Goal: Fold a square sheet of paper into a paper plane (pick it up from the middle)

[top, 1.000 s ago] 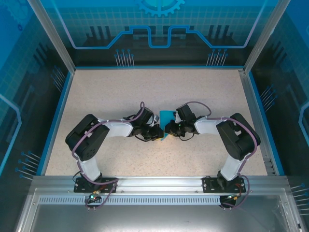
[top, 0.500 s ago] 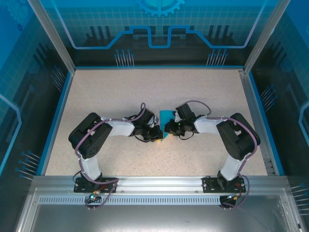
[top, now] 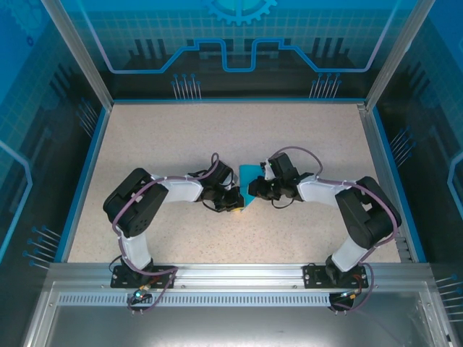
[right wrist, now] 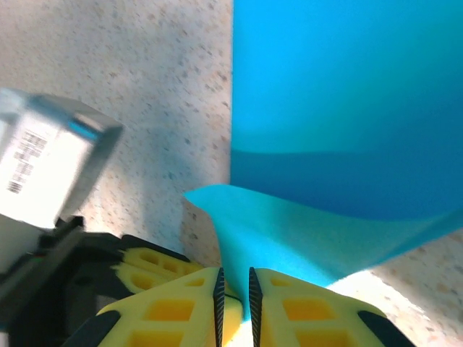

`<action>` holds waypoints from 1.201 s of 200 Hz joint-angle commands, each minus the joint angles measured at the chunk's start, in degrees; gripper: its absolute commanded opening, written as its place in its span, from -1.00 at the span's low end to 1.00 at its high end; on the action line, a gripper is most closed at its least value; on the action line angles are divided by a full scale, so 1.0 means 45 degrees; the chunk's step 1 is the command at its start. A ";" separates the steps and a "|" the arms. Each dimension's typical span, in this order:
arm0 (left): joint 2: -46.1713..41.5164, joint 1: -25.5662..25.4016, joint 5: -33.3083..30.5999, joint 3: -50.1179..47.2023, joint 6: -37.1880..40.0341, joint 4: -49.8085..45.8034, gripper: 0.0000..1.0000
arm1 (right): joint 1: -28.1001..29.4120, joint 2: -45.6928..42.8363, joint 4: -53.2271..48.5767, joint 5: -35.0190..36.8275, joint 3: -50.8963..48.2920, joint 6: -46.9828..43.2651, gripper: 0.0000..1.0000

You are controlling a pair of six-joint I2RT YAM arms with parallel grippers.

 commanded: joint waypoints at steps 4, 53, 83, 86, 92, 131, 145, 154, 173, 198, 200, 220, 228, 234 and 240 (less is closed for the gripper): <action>0.0463 -0.0069 -0.1065 0.0093 -0.0073 -0.1399 -0.84 | -0.0183 0.0062 0.0091 0.0179 -0.0355 -0.0461 -0.63; 0.0546 -0.0101 -0.1261 0.0131 -0.0284 -0.1729 -0.84 | -0.0284 0.0813 0.0276 -0.0120 0.0283 -0.0497 -0.64; 0.0546 -0.0128 -0.1377 0.0191 -0.0292 -0.1949 -0.84 | -0.0417 0.1072 0.0281 -0.0112 0.0352 -0.0463 -0.64; 0.0546 -0.0145 -0.1389 0.0201 -0.0290 -0.1974 -0.84 | -0.0434 0.1095 0.0287 -0.0107 0.0330 -0.0454 -0.64; 0.0565 -0.0137 -0.1409 0.0211 -0.0297 -0.2021 -0.84 | -0.0473 0.1131 0.0292 -0.0075 0.0325 -0.0453 -0.65; 0.0624 -0.0166 -0.1516 0.0250 -0.0283 -0.2266 -0.84 | -0.0712 0.1412 0.0191 -0.0054 0.0420 -0.0435 -0.66; 0.0624 -0.0157 -0.1571 0.0284 -0.0274 -0.2388 -0.84 | -0.0747 0.1536 0.0080 -0.0025 0.0482 -0.0444 -0.67; 0.0629 -0.0174 -0.1613 0.0289 -0.0285 -0.2440 -0.85 | -0.0749 0.1569 0.0028 0.0010 0.0518 -0.0468 -0.67; 0.0646 -0.0206 -0.1682 0.0308 -0.0268 -0.2597 -0.84 | -0.0768 0.1623 -0.0226 0.0171 0.0630 -0.0565 -0.66; 0.0710 -0.0230 -0.1731 0.0384 -0.0212 -0.2801 -0.84 | -0.0848 0.1697 -0.0644 0.0381 0.0860 -0.0811 -0.67; 0.0709 -0.0241 -0.1731 0.0386 -0.0202 -0.2811 -0.84 | -0.0847 0.1709 -0.0686 0.0399 0.0889 -0.0836 -0.67; 0.0755 -0.0262 -0.1769 0.0435 -0.0178 -0.2945 -0.84 | -0.0934 0.1849 -0.1237 0.0670 0.1223 -0.1124 -0.67; 0.0796 -0.0264 -0.1770 0.0426 -0.0153 -0.3015 -0.84 | -0.0990 0.1919 -0.1485 0.0779 0.1218 -0.1253 -0.67; 0.0801 -0.0264 -0.1790 0.0425 -0.0151 -0.3047 -0.84 | -0.1058 0.1971 -0.1567 0.0813 0.1489 -0.1344 -0.67; 0.0821 -0.0279 -0.1788 0.0443 -0.0135 -0.3072 -0.84 | -0.1132 0.2056 -0.1612 0.0834 0.1650 -0.1385 -0.67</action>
